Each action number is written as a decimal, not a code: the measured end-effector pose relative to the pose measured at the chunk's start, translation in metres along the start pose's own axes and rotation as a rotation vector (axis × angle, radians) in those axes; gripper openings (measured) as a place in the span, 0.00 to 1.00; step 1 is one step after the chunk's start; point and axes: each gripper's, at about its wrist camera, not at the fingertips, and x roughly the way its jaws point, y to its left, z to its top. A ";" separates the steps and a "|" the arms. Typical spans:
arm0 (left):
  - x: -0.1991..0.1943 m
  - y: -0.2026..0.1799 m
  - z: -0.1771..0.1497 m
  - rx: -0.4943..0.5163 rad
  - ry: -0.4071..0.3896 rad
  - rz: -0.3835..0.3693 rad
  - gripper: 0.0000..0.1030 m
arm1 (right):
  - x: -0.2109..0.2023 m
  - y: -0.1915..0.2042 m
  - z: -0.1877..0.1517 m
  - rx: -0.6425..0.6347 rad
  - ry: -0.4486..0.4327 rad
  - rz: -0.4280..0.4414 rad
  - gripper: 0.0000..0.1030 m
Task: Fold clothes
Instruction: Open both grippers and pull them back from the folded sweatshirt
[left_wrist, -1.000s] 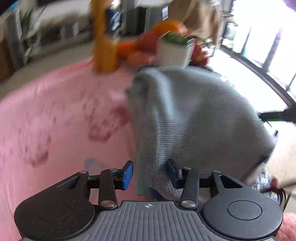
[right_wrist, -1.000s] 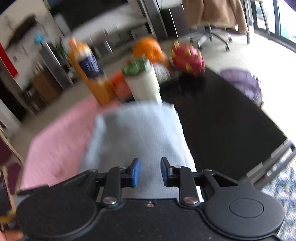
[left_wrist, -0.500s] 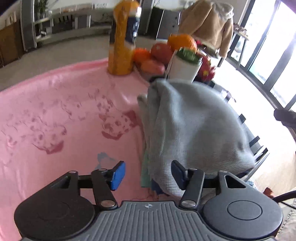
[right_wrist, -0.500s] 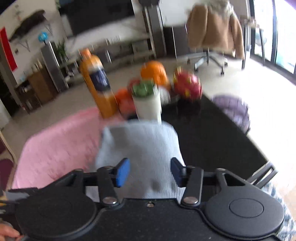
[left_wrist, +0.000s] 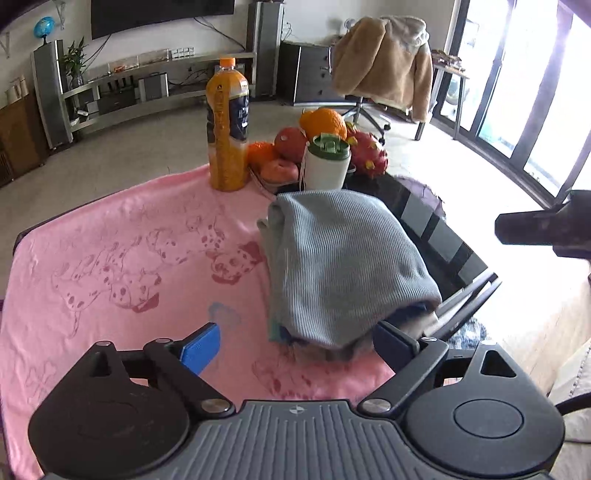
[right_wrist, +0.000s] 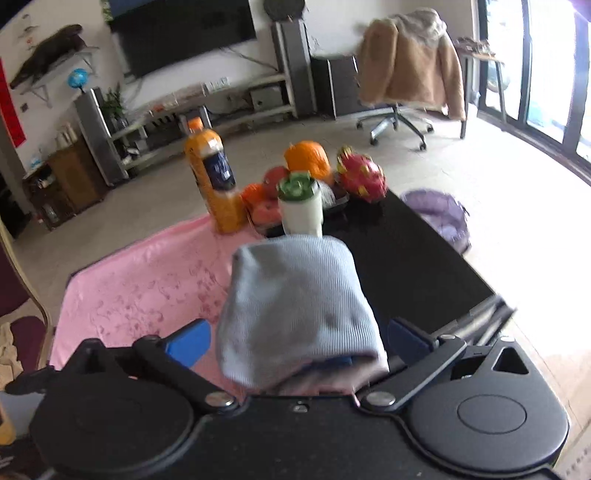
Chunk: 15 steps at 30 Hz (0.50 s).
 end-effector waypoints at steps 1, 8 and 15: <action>-0.002 -0.002 -0.002 0.001 0.007 -0.003 0.90 | 0.001 0.000 -0.004 0.005 0.015 -0.011 1.00; -0.011 -0.010 -0.010 -0.006 0.039 -0.026 0.96 | -0.009 0.012 -0.033 -0.025 0.019 -0.097 1.00; -0.018 -0.018 -0.015 -0.017 0.068 -0.049 0.96 | -0.014 0.010 -0.043 -0.041 0.103 -0.063 1.00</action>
